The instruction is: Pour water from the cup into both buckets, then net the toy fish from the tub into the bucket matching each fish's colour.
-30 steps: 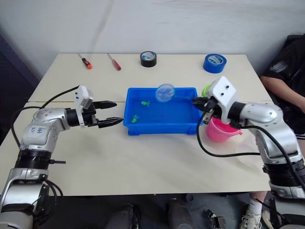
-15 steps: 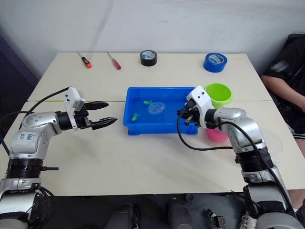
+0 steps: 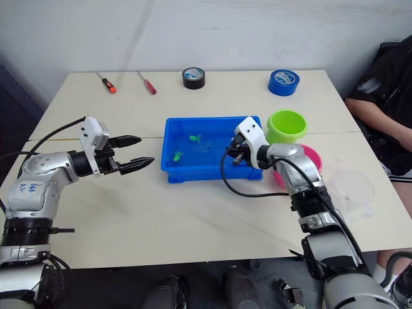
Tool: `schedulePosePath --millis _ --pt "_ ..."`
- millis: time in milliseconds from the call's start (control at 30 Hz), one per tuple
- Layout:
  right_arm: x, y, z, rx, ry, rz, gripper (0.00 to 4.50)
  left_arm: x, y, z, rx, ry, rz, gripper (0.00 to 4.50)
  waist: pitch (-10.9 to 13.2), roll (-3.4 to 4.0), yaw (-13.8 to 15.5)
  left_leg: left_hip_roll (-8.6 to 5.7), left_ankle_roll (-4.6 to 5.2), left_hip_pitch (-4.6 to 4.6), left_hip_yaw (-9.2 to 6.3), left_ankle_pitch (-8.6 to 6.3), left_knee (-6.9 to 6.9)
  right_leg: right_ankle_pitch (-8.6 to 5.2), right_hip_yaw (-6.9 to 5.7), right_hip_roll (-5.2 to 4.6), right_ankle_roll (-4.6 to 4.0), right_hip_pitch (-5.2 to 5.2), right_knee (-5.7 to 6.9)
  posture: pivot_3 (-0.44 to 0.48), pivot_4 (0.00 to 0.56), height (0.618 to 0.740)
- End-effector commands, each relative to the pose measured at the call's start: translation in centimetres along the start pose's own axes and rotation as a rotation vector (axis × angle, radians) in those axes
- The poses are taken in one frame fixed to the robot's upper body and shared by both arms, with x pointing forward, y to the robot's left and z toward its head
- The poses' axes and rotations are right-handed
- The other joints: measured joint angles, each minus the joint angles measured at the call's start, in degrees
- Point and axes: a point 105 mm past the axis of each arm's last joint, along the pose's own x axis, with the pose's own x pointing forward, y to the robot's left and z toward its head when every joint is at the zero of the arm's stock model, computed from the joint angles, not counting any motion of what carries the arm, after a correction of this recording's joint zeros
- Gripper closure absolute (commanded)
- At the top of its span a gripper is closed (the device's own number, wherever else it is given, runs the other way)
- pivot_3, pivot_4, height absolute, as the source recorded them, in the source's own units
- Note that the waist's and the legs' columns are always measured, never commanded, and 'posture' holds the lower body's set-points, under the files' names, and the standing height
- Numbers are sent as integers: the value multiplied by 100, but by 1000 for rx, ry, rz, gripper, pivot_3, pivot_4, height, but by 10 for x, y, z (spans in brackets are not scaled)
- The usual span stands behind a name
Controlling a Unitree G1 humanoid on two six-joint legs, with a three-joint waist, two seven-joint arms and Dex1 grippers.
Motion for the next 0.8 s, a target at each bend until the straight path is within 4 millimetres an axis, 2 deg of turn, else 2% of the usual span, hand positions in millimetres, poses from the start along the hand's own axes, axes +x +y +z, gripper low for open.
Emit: schedulePosePath --millis 33,267,367,567,667,800 --pt "-9 -7 26 -28 -96 -25 4500 -5 2 15 44 -35 15 23 0 0 0 0 0 0 -1 0 0 0 0 -1 0 0 0 0 150 740" --pt "-35 1 24 -98 -128 -12 4500 6 0 22 23 -70 -17 23 0 0 54 0 0 -2 -3 0 -1 1 -8 -6 -1 0 -4 0 150 740" --pt "-54 7 25 -123 -156 -20 4500 16 -8 30 -2 -108 -80 23 0 0 80 -1 0 -5 -3 -1 0 1 -8 -6 -1 0 -6 0 150 740" --pt "-105 11 34 -184 -207 -112 4500 42 -26 52 -12 -182 -214 23 0 -1 141 -3 1 -18 -11 -1 3 1 -15 -6 -1 0 -15 0 150 740" --pt "-144 -2 36 -196 -200 -248 4500 57 -41 65 -7 -223 -303 23 0 -1 131 -4 0 -18 -11 0 1 1 -13 -5 0 0 -15 0 150 740" --pt "-178 -19 32 -212 -138 -404 4500 69 -55 77 13 -255 -383 23 0 -1 112 -1 -3 -12 -2 1 -1 1 0 4 -1 0 -13 0 150 740"
